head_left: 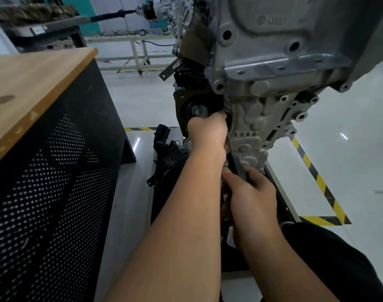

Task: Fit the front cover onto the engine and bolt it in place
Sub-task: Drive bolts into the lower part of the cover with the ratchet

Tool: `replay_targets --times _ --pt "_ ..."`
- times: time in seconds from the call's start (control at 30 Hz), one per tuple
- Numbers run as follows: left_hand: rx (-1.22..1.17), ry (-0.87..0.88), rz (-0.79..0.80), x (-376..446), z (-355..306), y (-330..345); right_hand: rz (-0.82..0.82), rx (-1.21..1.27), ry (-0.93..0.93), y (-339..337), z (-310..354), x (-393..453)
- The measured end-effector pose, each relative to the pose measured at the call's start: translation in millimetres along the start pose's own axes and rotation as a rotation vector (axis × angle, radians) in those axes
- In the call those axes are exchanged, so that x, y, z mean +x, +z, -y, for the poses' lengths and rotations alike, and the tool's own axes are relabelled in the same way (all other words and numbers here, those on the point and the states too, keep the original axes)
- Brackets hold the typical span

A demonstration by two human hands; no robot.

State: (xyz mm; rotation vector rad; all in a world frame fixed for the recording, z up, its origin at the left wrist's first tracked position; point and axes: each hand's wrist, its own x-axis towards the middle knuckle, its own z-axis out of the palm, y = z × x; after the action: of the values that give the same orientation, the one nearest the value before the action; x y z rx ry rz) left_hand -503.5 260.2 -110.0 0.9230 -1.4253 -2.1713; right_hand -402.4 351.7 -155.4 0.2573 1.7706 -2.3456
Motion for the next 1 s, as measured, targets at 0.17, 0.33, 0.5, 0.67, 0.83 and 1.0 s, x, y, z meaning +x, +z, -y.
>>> replay_targets --times 0.17,0.33,0.5,0.67,0.83,1.0 --pt "0.019 0.024 0.010 0 4 -4 -0.091 -0.229 -0.204 7 -8 -6" --pt "-0.024 -0.035 0.035 -1 6 -7 -0.115 -0.544 -0.408 1 -7 -7" --pt "-0.047 -0.018 -0.015 -5 9 -4 -0.083 -0.691 -0.531 -8 -3 -6" --pt "-0.095 0.011 -0.031 -3 10 5 -0.018 -0.728 -0.567 -23 13 4" --pt "-0.001 0.049 -0.020 0 6 5 0.094 -0.710 -0.510 -38 31 14" --pt "0.065 0.106 0.046 -3 9 1 0.166 -0.722 -0.553 -44 32 13"
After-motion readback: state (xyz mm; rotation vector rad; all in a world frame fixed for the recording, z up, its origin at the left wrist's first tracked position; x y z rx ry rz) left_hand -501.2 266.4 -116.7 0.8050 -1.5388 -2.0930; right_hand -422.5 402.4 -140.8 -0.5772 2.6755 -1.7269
